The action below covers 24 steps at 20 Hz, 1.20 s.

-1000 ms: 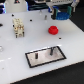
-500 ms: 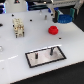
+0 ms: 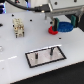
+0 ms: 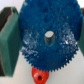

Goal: Insert the blue gear onto the right peg, followed by the red gear

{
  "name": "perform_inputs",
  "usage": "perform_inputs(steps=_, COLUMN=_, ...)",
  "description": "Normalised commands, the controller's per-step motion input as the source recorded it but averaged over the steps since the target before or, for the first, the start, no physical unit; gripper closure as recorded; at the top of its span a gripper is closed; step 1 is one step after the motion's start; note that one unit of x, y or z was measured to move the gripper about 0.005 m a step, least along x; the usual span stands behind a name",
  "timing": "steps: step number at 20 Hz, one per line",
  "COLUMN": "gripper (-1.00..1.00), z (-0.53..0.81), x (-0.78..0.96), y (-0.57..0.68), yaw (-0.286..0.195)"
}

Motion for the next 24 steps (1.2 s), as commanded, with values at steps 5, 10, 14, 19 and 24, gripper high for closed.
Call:
perform_inputs(steps=5, gripper=1.0, z=0.03, x=0.66, y=-0.28, yaw=0.0)
perform_inputs(steps=10, gripper=1.0, z=0.01, x=0.5, y=-0.23, yaw=0.0)
perform_inputs(steps=14, gripper=1.0, z=-0.06, x=0.41, y=-0.26, yaw=0.0)
perform_inputs(steps=19, gripper=1.0, z=-0.09, x=0.3, y=-0.17, yaw=0.0)
perform_inputs(steps=24, gripper=1.0, z=-0.11, x=0.17, y=-0.11, yaw=0.0)
